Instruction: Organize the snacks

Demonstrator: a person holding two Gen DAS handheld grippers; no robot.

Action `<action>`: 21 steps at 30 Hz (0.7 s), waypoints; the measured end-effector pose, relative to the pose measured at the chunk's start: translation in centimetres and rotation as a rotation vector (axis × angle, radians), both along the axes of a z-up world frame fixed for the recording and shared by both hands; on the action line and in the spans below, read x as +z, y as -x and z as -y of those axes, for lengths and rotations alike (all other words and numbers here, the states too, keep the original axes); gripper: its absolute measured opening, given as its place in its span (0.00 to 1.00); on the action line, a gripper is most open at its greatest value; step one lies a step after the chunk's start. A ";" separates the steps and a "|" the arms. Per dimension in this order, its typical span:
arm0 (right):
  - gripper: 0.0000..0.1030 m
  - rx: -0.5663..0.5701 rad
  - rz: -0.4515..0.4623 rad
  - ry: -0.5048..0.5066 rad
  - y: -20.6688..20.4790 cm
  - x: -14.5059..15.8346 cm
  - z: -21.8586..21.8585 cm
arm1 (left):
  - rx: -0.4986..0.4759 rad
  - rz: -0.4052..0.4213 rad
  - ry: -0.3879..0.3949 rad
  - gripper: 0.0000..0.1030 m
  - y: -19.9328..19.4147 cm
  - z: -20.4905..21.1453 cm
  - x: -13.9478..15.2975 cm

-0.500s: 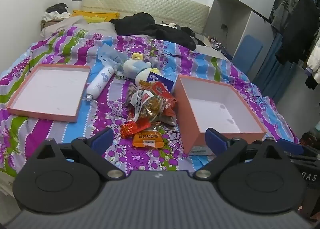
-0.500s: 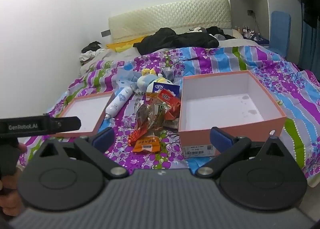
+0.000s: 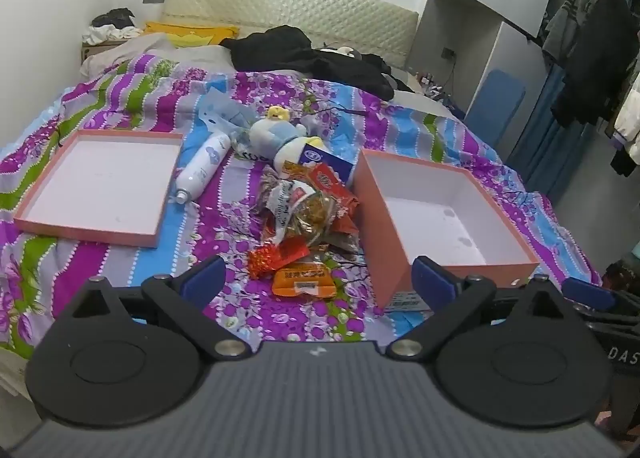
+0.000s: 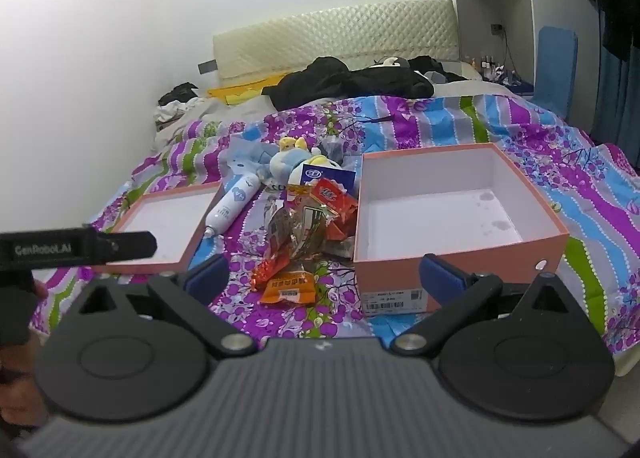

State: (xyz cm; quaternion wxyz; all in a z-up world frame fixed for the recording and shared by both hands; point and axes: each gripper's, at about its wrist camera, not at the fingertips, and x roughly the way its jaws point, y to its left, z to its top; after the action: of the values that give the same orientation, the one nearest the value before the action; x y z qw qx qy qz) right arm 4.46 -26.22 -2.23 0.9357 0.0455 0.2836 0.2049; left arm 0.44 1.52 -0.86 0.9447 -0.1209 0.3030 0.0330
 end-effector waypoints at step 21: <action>1.00 -0.060 -0.003 0.023 -1.1 -1.9 -0.3 | -0.057 -0.051 0.037 0.98 -2.9 0.1 -2.4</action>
State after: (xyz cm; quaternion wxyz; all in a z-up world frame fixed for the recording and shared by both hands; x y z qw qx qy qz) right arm 5.57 -25.88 -4.10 0.9415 0.0434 0.2857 0.1733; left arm 3.37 1.37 -3.28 0.9349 -0.1289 0.3308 0.0035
